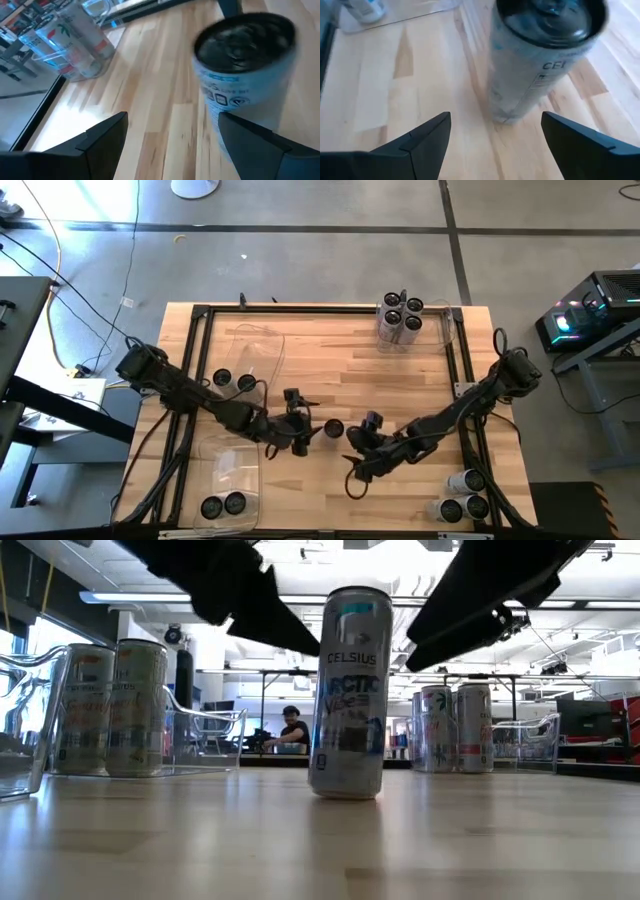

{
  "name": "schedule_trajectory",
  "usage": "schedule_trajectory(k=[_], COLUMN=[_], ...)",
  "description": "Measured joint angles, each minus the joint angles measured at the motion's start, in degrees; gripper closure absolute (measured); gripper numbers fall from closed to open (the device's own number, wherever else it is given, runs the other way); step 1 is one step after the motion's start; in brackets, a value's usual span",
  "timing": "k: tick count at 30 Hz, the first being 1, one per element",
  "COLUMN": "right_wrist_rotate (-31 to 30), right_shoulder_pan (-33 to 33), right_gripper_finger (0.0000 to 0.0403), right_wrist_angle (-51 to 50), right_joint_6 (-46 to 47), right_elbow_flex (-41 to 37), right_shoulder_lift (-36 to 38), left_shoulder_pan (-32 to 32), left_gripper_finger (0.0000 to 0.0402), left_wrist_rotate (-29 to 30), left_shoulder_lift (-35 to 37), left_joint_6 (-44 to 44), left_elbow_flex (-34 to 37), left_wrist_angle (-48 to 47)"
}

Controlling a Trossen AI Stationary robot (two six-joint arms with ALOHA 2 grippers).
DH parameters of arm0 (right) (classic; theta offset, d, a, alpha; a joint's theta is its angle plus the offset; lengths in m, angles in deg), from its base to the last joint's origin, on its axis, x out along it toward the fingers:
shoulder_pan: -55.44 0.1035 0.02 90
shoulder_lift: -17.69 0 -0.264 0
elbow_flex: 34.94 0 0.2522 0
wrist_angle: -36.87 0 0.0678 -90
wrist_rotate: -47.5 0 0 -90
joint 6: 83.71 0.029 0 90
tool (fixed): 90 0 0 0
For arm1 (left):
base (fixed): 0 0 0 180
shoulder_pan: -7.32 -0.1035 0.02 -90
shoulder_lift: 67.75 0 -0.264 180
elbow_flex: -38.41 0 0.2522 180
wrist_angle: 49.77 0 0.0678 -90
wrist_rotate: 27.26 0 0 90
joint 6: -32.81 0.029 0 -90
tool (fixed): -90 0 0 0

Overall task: Sort soda cans
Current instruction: Put the white blue soda can into the bottom transparent bin

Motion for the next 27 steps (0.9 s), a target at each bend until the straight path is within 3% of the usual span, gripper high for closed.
schedule_trajectory(k=[4,7,9,12,16,20,27], right_wrist_rotate=[-0.5,-0.6,-2.7,-8.4,-16.3,-21.9,-24.9], right_shoulder_pan=[-0.2,0.3,0.7,2.1,4.2,5.3,5.4], right_gripper_finger=[0.0096,0.0096,0.0096,0.0096,0.0096,0.0096,0.0096], right_wrist_angle=[-0.8,-2.3,-4.2,-7.1,-8.5,-8.4,-8.1], right_joint_6=[0.3,1.8,5.3,11.6,15.0,16.3,16.3], right_elbow_flex=[0.0,0.0,0.0,0.0,0.0,-0.1,-0.1], right_shoulder_lift=[0.0,0.0,0.0,0.0,-0.8,-1.8,-1.9], left_shoulder_pan=[1.7,3.1,4.1,5.8,7.7,5.7,0.0], left_gripper_finger=[0.0097,0.0097,0.0097,0.0097,0.0093,0.0091,0.0091], left_wrist_rotate=[0.0,3.9,6.8,6.3,4.4,-3.0,-15.1], left_shoulder_lift=[0.0,0.7,1.7,2.8,2.9,1.6,-0.1], left_joint_6=[0.7,-1.4,-3.9,-6.9,-5.8,-7.3,-9.3], left_elbow_flex=[0.0,0.0,0.0,0.2,4.6,10.0,11.2], left_wrist_angle=[-4.0,-8.7,-11.9,-11.6,6.3,26.9,36.4])
